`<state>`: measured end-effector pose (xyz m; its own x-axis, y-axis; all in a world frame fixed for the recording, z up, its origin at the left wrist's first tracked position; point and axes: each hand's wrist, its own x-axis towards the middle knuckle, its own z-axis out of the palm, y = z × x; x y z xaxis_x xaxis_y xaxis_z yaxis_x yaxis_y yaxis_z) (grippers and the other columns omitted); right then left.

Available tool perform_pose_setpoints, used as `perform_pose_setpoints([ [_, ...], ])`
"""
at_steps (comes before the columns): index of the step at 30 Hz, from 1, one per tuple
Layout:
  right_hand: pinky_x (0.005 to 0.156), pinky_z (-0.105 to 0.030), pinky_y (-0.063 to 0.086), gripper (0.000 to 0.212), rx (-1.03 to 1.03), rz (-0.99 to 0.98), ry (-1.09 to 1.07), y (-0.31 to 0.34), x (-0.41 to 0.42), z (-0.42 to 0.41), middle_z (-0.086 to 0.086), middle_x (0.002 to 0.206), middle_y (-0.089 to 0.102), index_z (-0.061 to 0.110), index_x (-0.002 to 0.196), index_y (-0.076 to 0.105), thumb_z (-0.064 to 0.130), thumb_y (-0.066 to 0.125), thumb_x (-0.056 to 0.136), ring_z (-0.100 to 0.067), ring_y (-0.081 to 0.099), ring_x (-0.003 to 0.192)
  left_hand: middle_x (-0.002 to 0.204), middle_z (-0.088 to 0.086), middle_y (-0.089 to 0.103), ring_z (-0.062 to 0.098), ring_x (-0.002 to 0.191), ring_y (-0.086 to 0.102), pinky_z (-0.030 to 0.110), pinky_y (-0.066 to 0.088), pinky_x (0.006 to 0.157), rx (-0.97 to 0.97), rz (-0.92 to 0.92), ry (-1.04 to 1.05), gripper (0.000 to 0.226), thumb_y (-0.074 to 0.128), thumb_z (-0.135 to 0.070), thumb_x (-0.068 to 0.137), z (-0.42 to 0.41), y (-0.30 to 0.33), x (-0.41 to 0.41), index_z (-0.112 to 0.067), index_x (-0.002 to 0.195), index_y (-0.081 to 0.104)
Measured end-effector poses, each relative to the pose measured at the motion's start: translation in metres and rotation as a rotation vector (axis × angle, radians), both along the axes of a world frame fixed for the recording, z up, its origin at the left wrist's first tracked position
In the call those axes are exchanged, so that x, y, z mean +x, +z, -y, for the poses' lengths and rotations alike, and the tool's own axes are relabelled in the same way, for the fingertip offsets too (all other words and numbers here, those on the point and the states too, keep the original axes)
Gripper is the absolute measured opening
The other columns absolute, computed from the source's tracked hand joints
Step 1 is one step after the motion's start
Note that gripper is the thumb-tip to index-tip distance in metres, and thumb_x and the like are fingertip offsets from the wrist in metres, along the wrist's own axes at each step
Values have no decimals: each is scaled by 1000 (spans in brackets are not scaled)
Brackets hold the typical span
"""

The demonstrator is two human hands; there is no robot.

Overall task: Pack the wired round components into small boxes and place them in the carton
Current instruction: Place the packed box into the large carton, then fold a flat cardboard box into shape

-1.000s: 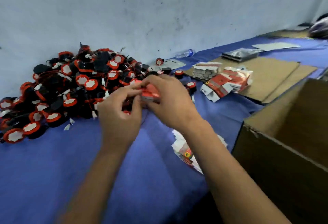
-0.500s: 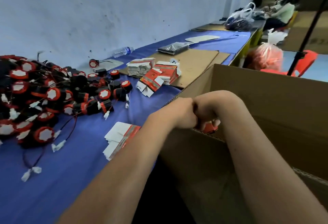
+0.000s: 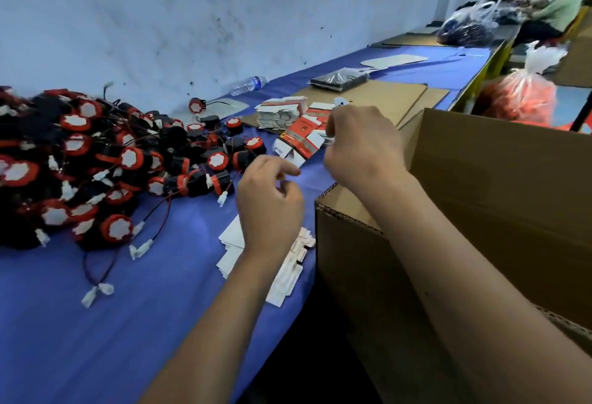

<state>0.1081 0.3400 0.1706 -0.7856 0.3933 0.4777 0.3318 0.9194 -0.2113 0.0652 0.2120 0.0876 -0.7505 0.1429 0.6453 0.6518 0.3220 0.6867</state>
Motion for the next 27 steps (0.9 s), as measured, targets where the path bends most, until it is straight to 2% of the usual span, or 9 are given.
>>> perform_pose_setpoints([
  [2, 70, -32, 38, 24, 81, -13, 189, -4, -13, 29, -6, 106, 66, 17, 110, 64, 14, 61, 86, -30, 59, 101, 109, 5, 65, 27, 101, 61, 33, 44, 75, -186, 283, 228, 24, 59, -3, 83, 29, -29, -28, -17, 100, 70],
  [3, 71, -33, 41, 26, 68, 126, 304, -10, -22, 45, -5, 109, 66, 18, 113, 65, 17, 62, 87, -29, 59, 98, 117, 11, 61, 33, 108, 58, 37, 45, 79, -358, 438, 312, 24, 63, -12, 85, 44, -43, -39, -15, 109, 67],
  [5, 78, -35, 52, 40, 51, 612, 441, -30, -39, 73, -4, 120, 67, 18, 126, 62, 29, 71, 88, -26, 61, 98, 124, 19, 56, 40, 117, 53, 43, 48, 85, -668, 601, 357, 38, 69, -31, 87, 65, -62, -53, -9, 116, 58],
  [7, 96, -43, 53, 67, 81, 994, 434, -57, -53, 86, -4, 134, 61, 18, 139, 53, 42, 81, 84, -28, 61, 116, 118, 19, 57, 42, 113, 54, 43, 44, 75, -725, 595, 297, 48, 73, -40, 85, 72, -70, -62, -7, 111, 51],
  [8, 101, -47, 50, 76, 66, 1057, 411, -71, -59, 88, -6, 140, 54, 18, 145, 46, 44, 82, 83, -31, 55, 126, 113, 17, 60, 41, 108, 57, 40, 40, 69, -700, 594, 270, 49, 75, -41, 84, 72, -72, -68, -8, 109, 49],
  [12, 106, -61, 37, 121, -64, 969, 334, -103, -76, 84, -17, 152, 32, 28, 157, 12, 57, 89, 68, -42, 28, 143, 86, 6, 64, 28, 80, 62, 32, 34, 53, -559, 686, 277, 34, 82, -32, 76, 76, -68, -88, -16, 88, 55],
  [18, 118, -67, 14, 150, -161, 759, 453, -105, -96, 95, -14, 159, 24, 36, 158, -20, 75, 84, 56, -39, 20, 149, 81, 11, 74, 35, 79, 73, 50, 61, 73, 64, 735, 216, 13, 76, -14, 90, 107, -63, -107, -8, 81, 68],
  [23, 116, -66, 23, 145, -96, 508, 662, -97, -112, 157, -11, 147, 37, 34, 160, -12, 70, 84, 57, -38, 33, 140, 73, 5, 71, 21, 64, 61, 34, 51, 60, 342, 658, 289, 14, 75, -11, 91, 187, -44, -111, -16, 78, 70],
  [27, 101, -55, 48, 122, -202, 307, 932, -98, -128, 236, -5, 125, 59, 33, 159, 5, 57, 80, 66, -29, 57, 115, 70, -7, 71, 16, 68, 65, 32, 50, 60, 226, 476, 597, 15, 78, -21, 83, 286, -40, -95, -23, 71, 69],
])
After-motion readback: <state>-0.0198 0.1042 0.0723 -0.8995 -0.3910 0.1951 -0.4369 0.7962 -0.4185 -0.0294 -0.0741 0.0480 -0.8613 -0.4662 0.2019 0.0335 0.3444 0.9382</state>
